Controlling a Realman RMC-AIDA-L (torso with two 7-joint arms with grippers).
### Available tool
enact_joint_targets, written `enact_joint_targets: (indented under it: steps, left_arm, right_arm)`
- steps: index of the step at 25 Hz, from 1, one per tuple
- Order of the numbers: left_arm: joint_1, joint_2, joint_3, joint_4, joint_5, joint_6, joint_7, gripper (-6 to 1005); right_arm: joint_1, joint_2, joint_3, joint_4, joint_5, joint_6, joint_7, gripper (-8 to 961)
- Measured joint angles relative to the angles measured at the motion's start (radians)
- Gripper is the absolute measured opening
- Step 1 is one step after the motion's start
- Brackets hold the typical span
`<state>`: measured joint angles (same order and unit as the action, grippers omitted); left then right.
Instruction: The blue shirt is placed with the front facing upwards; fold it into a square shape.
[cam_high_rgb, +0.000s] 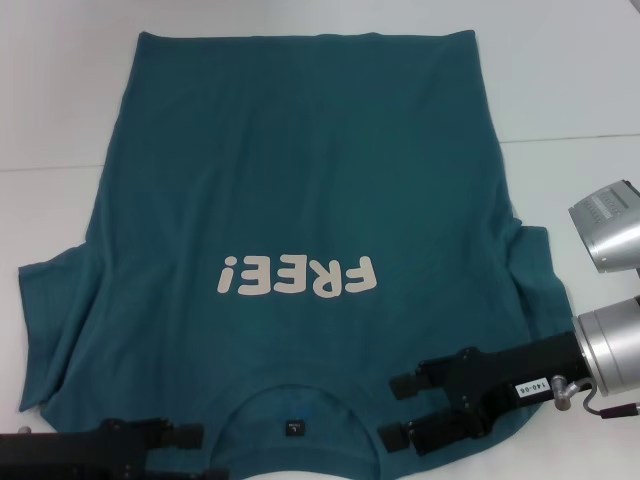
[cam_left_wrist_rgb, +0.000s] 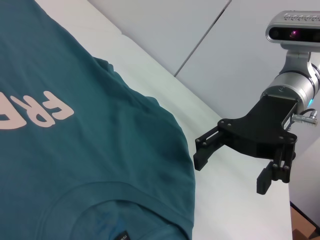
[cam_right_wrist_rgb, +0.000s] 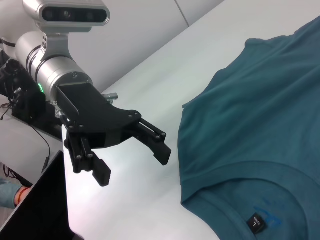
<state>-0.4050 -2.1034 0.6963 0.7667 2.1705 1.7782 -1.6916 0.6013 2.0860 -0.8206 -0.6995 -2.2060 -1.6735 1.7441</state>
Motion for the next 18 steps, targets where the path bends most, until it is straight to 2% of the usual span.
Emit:
enact_joint_targets:
  steps: [18]
  left_arm:
    - [-0.007,0.001,-0.022,0.0,-0.009,0.025,-0.046,937]
  right_arm:
    - [0.002,0.0,0.014,0.0,0.012,0.002,0.03,918]
